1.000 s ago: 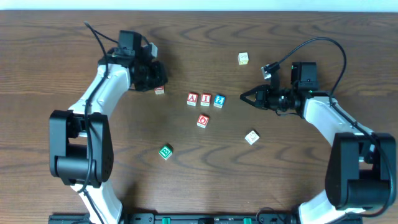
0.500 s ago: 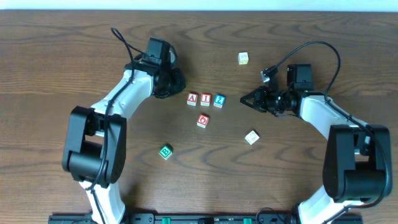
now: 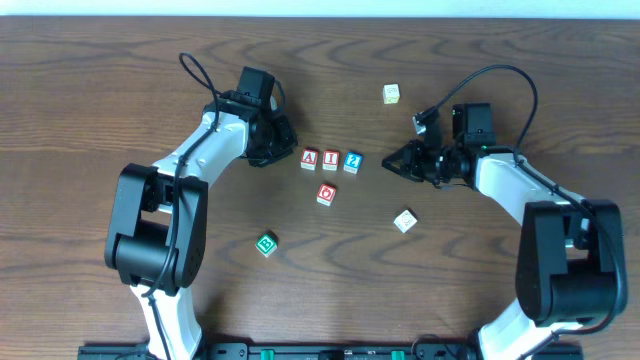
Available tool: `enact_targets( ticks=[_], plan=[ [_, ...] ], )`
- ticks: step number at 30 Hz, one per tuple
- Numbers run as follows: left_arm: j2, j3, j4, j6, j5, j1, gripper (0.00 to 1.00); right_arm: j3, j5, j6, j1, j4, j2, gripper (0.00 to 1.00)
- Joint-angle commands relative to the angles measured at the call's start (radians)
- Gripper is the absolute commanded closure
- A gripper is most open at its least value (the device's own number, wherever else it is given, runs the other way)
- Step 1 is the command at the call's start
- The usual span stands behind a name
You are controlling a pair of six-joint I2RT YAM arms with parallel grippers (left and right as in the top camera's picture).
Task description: Spell out Ai2
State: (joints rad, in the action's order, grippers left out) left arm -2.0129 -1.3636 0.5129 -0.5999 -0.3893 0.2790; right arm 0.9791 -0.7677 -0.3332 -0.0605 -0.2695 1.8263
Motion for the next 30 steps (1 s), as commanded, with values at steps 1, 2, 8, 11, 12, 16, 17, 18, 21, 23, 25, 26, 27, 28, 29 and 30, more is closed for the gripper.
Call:
enact_targets(
  ticks=[1,2,8,11,12,16,17,18,21,23,25,26,27,28,29,30],
  plan=[
    [-0.020,0.006,-0.002,-0.031,0.033,0.010,0.94,0.002,0.011,-0.019,-0.009,0.005,0.009,0.98],
    [-0.025,0.006,-0.005,-0.034,0.033,0.010,0.94,0.002,0.016,-0.023,-0.013,0.006,0.011,0.98],
    [-0.048,0.006,-0.044,-0.044,0.005,0.010,0.94,0.003,0.016,-0.076,-0.040,0.032,0.041,0.98],
    [-0.056,0.006,-0.039,-0.043,0.007,0.008,0.94,0.003,0.023,-0.082,-0.044,0.033,0.041,0.99],
    [-0.063,0.006,-0.039,-0.043,0.005,0.008,0.94,0.003,0.027,-0.090,-0.048,0.032,0.042,0.98],
    [-0.088,0.006,-0.046,-0.043,-0.015,0.008,0.94,0.003,0.039,-0.101,-0.068,0.034,0.047,0.98],
    [-0.093,0.006,-0.050,-0.043,-0.029,0.008,0.94,0.003,0.039,-0.108,-0.077,0.040,0.053,0.98],
    [-0.096,0.006,-0.051,-0.043,-0.029,0.008,0.94,0.003,0.042,-0.125,-0.085,0.047,0.062,0.98],
    [-0.096,0.006,-0.060,-0.043,-0.030,0.008,0.94,0.003,0.043,-0.143,-0.095,0.060,0.079,0.98],
    [-0.096,0.006,-0.063,-0.043,-0.029,0.008,0.94,0.003,0.043,-0.153,-0.095,0.070,0.082,0.98],
    [-0.096,0.006,-0.069,-0.043,-0.029,0.008,0.94,0.003,0.047,-0.161,-0.095,0.076,0.082,0.99],
    [-0.097,0.006,-0.071,-0.043,-0.029,0.008,0.94,0.003,0.047,-0.164,-0.095,0.076,0.082,0.98],
    [-0.097,0.006,-0.073,-0.043,-0.029,0.008,0.94,0.003,0.052,-0.168,-0.096,0.076,0.082,0.99],
    [-0.097,0.006,-0.074,-0.043,-0.029,0.008,0.94,0.003,0.055,-0.172,-0.097,0.076,0.084,0.98],
    [-0.097,0.006,-0.076,-0.043,-0.029,0.008,0.94,0.003,0.060,-0.174,-0.098,0.078,0.085,0.98],
    [-0.097,0.006,-0.077,-0.043,-0.029,0.008,0.94,0.003,0.061,-0.180,-0.099,0.084,0.087,0.98]
  ],
)
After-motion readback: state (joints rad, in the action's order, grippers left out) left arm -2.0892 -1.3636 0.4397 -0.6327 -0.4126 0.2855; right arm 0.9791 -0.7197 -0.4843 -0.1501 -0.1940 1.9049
